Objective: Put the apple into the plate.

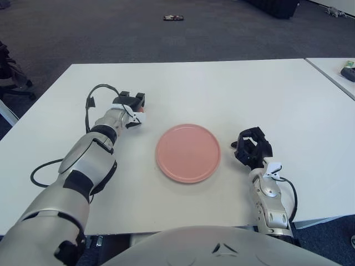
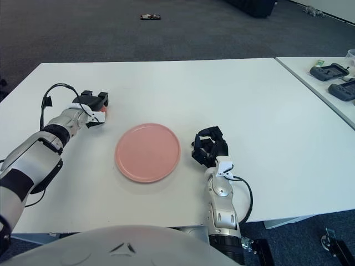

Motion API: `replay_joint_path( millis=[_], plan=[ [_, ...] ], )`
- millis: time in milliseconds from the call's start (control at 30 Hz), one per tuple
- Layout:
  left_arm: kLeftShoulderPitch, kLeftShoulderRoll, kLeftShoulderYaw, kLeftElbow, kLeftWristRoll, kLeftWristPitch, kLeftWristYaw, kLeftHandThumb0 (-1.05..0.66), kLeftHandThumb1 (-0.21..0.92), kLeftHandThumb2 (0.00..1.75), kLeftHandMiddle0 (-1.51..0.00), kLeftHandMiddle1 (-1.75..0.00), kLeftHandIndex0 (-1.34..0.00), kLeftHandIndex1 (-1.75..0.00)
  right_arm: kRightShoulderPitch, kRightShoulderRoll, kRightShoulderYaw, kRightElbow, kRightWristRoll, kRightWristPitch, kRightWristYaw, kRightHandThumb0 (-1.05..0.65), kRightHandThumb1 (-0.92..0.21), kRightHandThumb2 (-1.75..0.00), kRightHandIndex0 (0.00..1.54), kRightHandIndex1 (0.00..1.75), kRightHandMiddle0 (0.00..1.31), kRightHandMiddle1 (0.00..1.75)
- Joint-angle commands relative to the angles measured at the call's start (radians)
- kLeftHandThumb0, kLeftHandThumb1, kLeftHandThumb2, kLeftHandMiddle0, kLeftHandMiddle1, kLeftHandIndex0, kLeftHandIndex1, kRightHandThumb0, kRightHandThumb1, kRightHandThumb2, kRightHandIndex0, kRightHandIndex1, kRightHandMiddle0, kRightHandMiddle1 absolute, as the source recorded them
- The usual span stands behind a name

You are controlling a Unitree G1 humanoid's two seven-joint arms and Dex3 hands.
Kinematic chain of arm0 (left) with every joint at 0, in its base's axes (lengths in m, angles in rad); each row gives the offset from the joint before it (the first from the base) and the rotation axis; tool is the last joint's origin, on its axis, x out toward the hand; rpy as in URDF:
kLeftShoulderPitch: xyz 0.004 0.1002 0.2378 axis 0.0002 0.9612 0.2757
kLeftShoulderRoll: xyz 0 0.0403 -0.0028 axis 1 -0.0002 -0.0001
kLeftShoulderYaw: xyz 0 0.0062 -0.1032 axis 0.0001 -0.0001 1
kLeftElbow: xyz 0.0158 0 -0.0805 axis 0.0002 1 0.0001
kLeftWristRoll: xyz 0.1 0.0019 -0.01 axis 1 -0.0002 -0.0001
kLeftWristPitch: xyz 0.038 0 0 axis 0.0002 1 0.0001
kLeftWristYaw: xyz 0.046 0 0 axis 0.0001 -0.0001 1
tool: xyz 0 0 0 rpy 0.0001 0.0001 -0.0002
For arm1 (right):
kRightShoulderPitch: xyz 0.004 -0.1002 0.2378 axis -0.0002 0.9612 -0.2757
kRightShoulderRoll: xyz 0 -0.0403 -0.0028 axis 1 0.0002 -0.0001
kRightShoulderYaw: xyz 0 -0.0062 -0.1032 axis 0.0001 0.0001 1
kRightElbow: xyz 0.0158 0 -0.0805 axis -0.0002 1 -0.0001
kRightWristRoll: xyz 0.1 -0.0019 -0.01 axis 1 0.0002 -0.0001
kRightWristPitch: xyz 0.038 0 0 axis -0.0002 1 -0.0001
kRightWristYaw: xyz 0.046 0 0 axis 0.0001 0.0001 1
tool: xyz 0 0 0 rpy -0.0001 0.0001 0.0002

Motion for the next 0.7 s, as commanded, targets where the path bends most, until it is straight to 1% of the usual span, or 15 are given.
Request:
replay_joint_path(
  millis=[0, 33, 67, 100, 133, 167, 200, 233, 267, 333, 533, 600, 667],
  plan=[
    [0.037, -0.001, -0.004, 0.020, 0.006, 0.018, -0.005, -0.45, 0.20, 1.27, -0.33, -1.75, -0.16, -1.75, -0.006, -0.002, -0.007, -0.011, 0.010, -0.006, 0.005, -0.41, -0.53, -1.05, 0.64, 1.39, 0.44, 1.75],
    [0.038, -0.002, -0.003, 0.021, 0.005, 0.022, -0.004, -0.45, 0.19, 1.28, -0.34, -1.75, -0.16, -1.75, -0.006, -0.002, -0.008, -0.011, 0.010, -0.006, 0.005, -0.41, -0.54, -1.05, 0.64, 1.39, 0.44, 1.75],
    [0.038, -0.003, -0.002, 0.021, 0.004, 0.025, -0.004, -0.27, 0.23, 1.27, -0.38, -1.75, -0.18, -1.75, -0.006, -0.002, -0.008, -0.011, 0.010, -0.005, 0.006, -0.41, -0.54, -1.05, 0.64, 1.39, 0.43, 1.75],
    [0.039, -0.004, 0.001, 0.021, 0.002, 0.029, -0.002, -0.01, 0.28, 1.25, -0.44, -1.75, -0.20, -1.75, -0.006, -0.002, -0.009, -0.012, 0.009, -0.004, 0.006, -0.41, -0.54, -1.04, 0.64, 1.39, 0.43, 1.75],
    [0.039, -0.005, 0.002, 0.021, 0.001, 0.031, -0.001, 0.16, 0.29, 1.28, -0.50, -1.75, -0.24, -1.75, -0.006, -0.002, -0.009, -0.012, 0.009, -0.004, 0.006, -0.41, -0.55, -1.04, 0.65, 1.39, 0.43, 1.75],
    [0.040, -0.006, 0.006, 0.020, -0.003, 0.034, 0.002, 0.22, 0.29, 1.29, -0.52, -1.75, -0.26, -1.75, -0.006, -0.002, -0.009, -0.013, 0.009, -0.002, 0.006, -0.41, -0.55, -1.04, 0.65, 1.39, 0.43, 1.75],
    [0.041, -0.006, 0.009, 0.020, -0.005, 0.035, 0.004, 0.14, 0.26, 1.31, -0.63, -1.65, -0.33, -1.75, -0.006, -0.002, -0.009, -0.013, 0.009, -0.001, 0.006, -0.41, -0.55, -1.03, 0.65, 1.39, 0.42, 1.75],
    [0.043, -0.007, 0.015, 0.020, -0.011, 0.036, 0.008, 0.11, 0.25, 1.32, -0.67, -1.62, -0.35, -1.75, -0.006, -0.001, -0.010, -0.014, 0.009, 0.001, 0.006, -0.41, -0.55, -1.03, 0.65, 1.39, 0.42, 1.75],
    [0.044, -0.007, 0.020, 0.019, -0.015, 0.036, 0.010, 0.07, 0.21, 1.37, -0.73, -1.58, -0.40, -1.75, -0.007, 0.000, -0.010, -0.014, 0.009, 0.002, 0.005, -0.41, -0.55, -1.03, 0.65, 1.39, 0.42, 1.75],
    [0.047, -0.007, 0.030, 0.018, -0.023, 0.033, 0.017, 0.03, 0.15, 1.44, -0.81, -1.56, -0.47, -1.75, -0.007, 0.001, -0.011, -0.015, 0.009, 0.005, 0.004, -0.41, -0.56, -1.03, 0.65, 1.39, 0.42, 1.75],
    [0.058, -0.009, 0.051, 0.018, -0.041, 0.030, 0.037, 0.00, 0.04, 1.58, -0.90, -1.56, -0.57, -1.75, -0.006, 0.003, -0.011, -0.018, 0.008, 0.008, 0.003, -0.40, -0.56, -1.02, 0.65, 1.39, 0.42, 1.75],
    [0.062, -0.010, 0.060, 0.018, -0.050, 0.029, 0.048, 0.00, -0.02, 1.63, -0.94, -1.55, -0.62, -1.75, -0.005, 0.003, -0.011, -0.019, 0.005, 0.008, 0.001, -0.40, -0.58, -1.00, 0.65, 1.38, 0.40, 1.75],
    [0.066, -0.012, 0.076, 0.017, -0.064, 0.026, 0.056, 0.00, -0.04, 1.66, -0.96, -1.55, -0.64, -1.75, -0.005, 0.003, -0.010, -0.019, 0.003, 0.007, 0.001, -0.40, -0.59, -0.99, 0.65, 1.37, 0.40, 1.75]
  ],
)
